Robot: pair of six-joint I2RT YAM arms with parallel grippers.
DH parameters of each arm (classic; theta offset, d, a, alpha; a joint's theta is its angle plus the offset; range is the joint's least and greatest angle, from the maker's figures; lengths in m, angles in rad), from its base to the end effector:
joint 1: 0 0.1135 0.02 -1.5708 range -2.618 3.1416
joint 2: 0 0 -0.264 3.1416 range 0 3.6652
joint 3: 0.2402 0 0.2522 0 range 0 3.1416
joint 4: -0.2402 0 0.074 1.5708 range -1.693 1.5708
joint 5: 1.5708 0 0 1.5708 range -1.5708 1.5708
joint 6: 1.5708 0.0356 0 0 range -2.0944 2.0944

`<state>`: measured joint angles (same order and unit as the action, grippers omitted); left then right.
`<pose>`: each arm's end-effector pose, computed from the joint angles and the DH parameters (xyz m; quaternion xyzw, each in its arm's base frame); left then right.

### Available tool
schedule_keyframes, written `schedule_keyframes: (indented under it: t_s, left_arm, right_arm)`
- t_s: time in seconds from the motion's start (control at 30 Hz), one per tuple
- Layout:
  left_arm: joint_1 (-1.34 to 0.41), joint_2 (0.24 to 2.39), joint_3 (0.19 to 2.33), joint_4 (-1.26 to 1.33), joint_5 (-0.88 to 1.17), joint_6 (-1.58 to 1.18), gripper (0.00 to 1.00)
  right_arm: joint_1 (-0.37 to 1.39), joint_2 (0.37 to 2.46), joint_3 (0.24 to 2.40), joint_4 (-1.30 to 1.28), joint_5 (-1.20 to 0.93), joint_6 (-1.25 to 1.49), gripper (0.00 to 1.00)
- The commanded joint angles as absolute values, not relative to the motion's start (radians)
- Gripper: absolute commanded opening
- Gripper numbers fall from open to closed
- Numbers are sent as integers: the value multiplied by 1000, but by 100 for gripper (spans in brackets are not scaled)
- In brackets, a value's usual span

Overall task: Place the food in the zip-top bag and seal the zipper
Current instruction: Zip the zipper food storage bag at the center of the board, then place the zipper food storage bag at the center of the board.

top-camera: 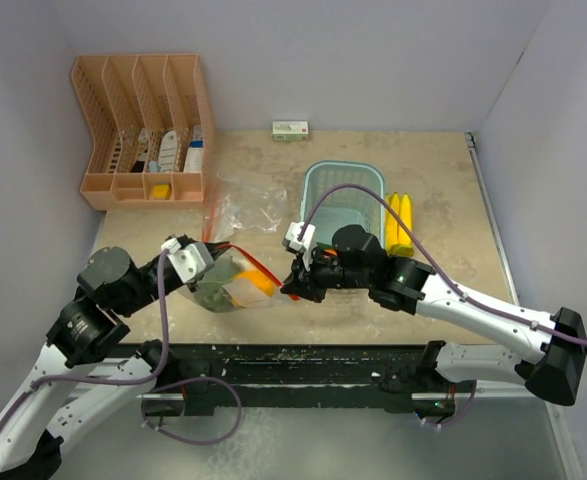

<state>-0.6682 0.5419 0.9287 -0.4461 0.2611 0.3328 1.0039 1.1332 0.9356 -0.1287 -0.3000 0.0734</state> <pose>0.0777 -0.0730 0.3912 0.4246 0.5902 -0.2069 0.6546 0.1320 0.2270 0.3287 -0.4383 0.6790 0.3999 0.4324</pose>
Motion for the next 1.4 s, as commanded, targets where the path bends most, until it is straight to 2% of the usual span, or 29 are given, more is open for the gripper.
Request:
schedule_keyframes:
  t_s: [0.0,0.4,0.57,0.6,0.67,0.73,0.77,0.9,1.07,1.23,1.37]
  left_arm:
    - [-657,514,1014,-333,174,376,0]
    - [-657,493,1052,-376,111,417,0]
    - [-658,487,1052,-385,110,425,0]
    - [-658,486,1053,-386,111,424,0]
    - [-659,486,1049,-388,112,422,0]
    - [-659,488,1043,-388,109,419,0]
    - [-659,489,1040,-390,105,418,0]
    - [-659,508,1034,-401,66,408,0]
    - [-659,509,1034,-365,-136,384,0]
    - [-660,531,1034,-272,-487,394,0]
    - [-658,579,1003,-181,-653,453,0]
  right_arm:
    - [1001,1139,906,-200,-280,115,7]
    - [1002,1185,897,-215,-235,142,7]
    - [1001,1205,908,-238,-159,159,11]
    - [1001,1204,912,-241,-151,160,15]
    - [1001,1188,920,-236,-141,157,30]
    - [1002,1153,927,-220,-103,164,50]
    - [1002,1131,930,-207,-75,171,57]
    - [1001,1022,968,-159,-11,190,77]
    - [1002,968,1062,-178,78,208,80]
    - [1001,1026,1140,-239,214,237,81]
    - [999,1099,1192,-244,251,247,83]
